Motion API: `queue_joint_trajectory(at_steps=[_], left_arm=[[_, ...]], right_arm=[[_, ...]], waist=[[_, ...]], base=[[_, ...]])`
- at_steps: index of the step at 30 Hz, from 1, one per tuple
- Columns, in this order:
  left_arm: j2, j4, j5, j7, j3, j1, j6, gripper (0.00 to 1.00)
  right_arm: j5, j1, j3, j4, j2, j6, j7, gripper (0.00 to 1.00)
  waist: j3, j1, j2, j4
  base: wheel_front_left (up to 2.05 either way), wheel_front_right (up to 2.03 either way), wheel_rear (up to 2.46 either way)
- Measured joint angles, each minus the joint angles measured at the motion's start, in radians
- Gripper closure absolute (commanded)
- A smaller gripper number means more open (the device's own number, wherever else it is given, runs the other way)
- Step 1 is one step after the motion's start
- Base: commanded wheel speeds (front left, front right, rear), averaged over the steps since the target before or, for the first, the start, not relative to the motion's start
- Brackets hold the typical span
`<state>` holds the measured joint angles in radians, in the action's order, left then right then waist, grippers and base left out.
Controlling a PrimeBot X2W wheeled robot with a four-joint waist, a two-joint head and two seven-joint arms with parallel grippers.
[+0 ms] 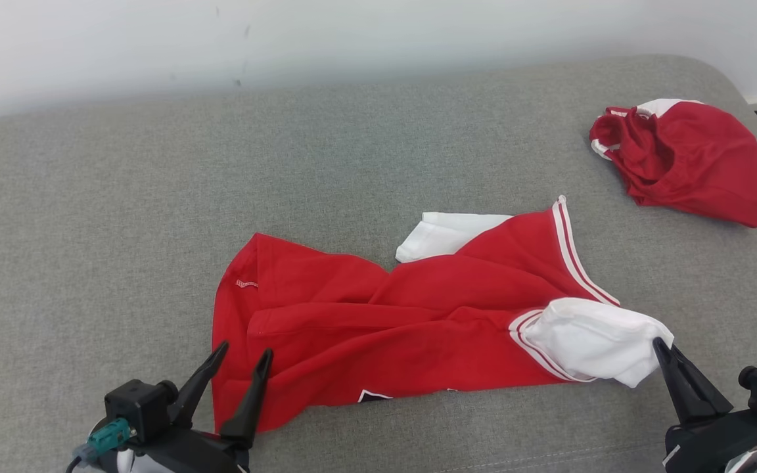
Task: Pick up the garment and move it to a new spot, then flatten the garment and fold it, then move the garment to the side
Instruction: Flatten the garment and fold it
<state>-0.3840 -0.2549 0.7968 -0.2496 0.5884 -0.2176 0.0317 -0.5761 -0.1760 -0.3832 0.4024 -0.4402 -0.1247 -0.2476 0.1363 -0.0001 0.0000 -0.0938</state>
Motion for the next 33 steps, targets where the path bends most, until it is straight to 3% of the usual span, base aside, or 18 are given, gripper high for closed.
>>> queue_joint_trajectory(at_steps=[8, 19, 27, 28, 33], left_arm=[[0.017, -0.071, 0.014, 0.031, 0.002, -0.075, -0.002, 0.0], [0.041, -0.217, 0.087, 0.146, 0.012, -0.129, 0.04, 0.0], [0.057, -0.249, 0.121, 0.169, 0.025, -0.151, 0.067, 0.01], [0.058, -0.252, 0.122, 0.169, 0.025, -0.151, 0.067, 0.04], [0.061, -0.261, 0.122, 0.158, 0.024, -0.165, 0.074, 0.44]], right_arm=[[-0.004, -0.025, -0.001, -0.005, 0.023, 0.0, 0.0, 1.0], [-0.003, -0.081, -0.025, -0.005, 0.046, 0.0, -0.001, 1.0], [-0.003, -0.081, -0.022, 0.01, 0.042, 0.0, -0.001, 1.0], [-0.003, -0.081, -0.022, 0.012, 0.042, 0.0, -0.001, 1.0], [-0.004, -0.081, -0.021, 0.018, 0.043, 0.0, -0.001, 1.0]], waist=[[0.017, 0.0001, 0.0001, -0.004], [0.035, 0.0001, 0.0, -0.026], [0.042, 0.0001, 0.0, -0.033], [0.042, 0.0001, 0.0, -0.033], [0.041, 0.0001, 0.0001, -0.032]], base=[[0.0, 0.0, 0.0], [0.0, 0.0, 0.0], [0.0, 0.0, 0.0], [0.0, 0.0, 0.0], [0.0, 0.0, 0.0]])
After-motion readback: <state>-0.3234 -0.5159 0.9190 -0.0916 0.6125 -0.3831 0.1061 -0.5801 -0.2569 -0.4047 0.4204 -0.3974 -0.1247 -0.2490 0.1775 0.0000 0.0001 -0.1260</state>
